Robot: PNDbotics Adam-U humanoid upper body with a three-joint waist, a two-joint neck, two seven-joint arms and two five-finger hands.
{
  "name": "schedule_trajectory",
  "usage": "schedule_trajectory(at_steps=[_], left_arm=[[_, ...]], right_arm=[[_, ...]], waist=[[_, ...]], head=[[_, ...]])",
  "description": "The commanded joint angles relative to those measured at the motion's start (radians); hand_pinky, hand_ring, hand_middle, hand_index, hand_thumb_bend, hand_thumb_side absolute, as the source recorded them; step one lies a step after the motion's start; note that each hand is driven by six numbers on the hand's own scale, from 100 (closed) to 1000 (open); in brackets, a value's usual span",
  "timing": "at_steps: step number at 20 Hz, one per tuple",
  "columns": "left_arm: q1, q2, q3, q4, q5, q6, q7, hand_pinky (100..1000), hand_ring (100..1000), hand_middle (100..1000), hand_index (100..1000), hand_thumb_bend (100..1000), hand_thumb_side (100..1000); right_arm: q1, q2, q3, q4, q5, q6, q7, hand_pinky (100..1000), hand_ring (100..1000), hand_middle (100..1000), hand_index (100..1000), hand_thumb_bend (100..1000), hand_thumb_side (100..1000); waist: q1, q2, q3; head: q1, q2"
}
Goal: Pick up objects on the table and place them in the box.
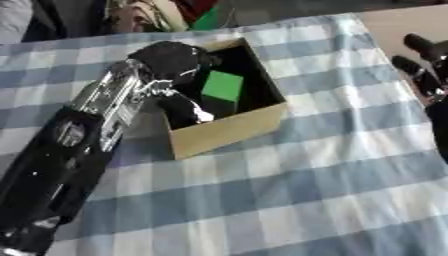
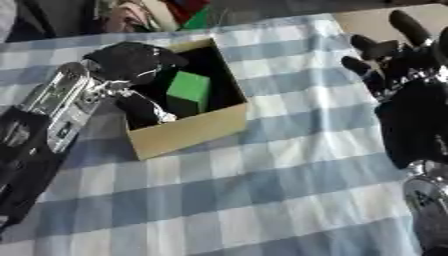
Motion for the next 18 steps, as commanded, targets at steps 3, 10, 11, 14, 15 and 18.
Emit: schedule_trajectory(at_steps=[3,10,11,14,15,18], left_arm=[[-0.014,0.006,0.025,-0.050,0.003,0.045,0.083,791,835,792,968,580,762],[0.013,0.032,0.060,-0.221,0.070,0.113,0.265,726,733,686,878,395,716],[0.026,0.041,0.073,-0.275,0.108,0.134,0.304,711,714,662,862,335,711],[0.076,0.068,0.117,-0.429,0.264,0.213,0.409,671,653,605,828,223,717],[0.101,0.076,0.138,-0.486,0.342,0.246,0.451,668,639,597,822,190,726],[0.180,0.099,0.209,-0.632,0.581,0.337,0.589,654,619,585,795,118,725]], right_arm=[[-0.004,-0.008,-0.006,-0.017,0.003,0.004,-0.003,813,861,551,890,100,883],[-0.001,-0.017,-0.015,-0.017,0.002,-0.006,-0.009,811,860,554,889,100,886],[0.000,-0.021,-0.018,-0.017,0.001,-0.011,-0.011,811,860,554,889,100,887],[0.001,-0.031,-0.026,-0.017,-0.003,-0.025,-0.015,809,859,556,888,100,889],[0.001,-0.035,-0.029,-0.017,-0.004,-0.030,-0.017,809,859,557,888,100,890],[0.004,-0.042,-0.038,-0.017,-0.009,-0.041,-0.022,807,858,558,887,100,891]], waist=[[0.008,-0.014,0.002],[0.005,-0.018,0.015],[0.004,-0.018,0.019],[0.001,-0.019,0.031],[0.000,-0.019,0.037],[-0.006,-0.021,0.054]], head=[[-0.003,-0.004],[-0.012,0.003],[-0.014,0.006],[-0.021,0.014],[-0.024,0.015],[-0.028,0.016]])
